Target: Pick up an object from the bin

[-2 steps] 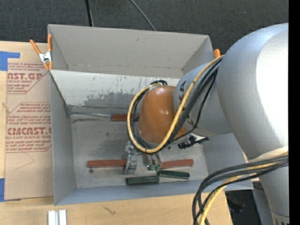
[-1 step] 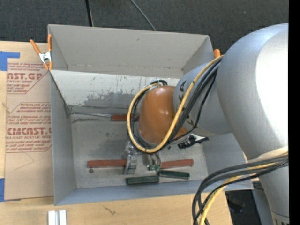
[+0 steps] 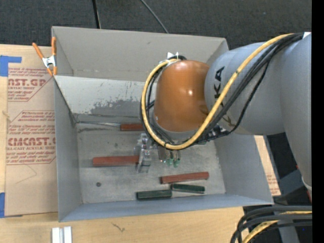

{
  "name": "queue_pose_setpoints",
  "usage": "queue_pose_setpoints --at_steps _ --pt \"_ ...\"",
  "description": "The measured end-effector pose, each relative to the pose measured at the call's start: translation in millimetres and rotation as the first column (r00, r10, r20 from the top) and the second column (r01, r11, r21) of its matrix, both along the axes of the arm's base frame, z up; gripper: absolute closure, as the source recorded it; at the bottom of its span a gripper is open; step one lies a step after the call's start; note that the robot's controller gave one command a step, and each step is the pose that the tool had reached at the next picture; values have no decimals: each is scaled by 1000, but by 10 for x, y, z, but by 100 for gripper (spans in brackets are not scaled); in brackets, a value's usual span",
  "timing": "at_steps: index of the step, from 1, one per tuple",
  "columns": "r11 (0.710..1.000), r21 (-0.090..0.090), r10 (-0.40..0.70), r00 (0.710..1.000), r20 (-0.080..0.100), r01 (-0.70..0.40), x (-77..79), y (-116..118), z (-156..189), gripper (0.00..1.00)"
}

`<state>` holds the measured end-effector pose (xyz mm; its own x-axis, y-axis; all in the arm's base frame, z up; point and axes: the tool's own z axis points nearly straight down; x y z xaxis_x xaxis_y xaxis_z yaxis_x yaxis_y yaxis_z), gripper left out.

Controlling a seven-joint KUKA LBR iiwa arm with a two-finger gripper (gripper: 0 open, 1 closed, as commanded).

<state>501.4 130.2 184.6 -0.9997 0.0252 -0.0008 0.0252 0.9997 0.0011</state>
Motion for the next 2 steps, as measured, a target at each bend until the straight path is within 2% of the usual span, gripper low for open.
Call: queue_pose_setpoints --at_steps 1,2 --pt "1000 0 0 1000 0 0 0 -1 0 100" --pt "1000 -2 10 1000 -7 -10 -81 52 485 100"
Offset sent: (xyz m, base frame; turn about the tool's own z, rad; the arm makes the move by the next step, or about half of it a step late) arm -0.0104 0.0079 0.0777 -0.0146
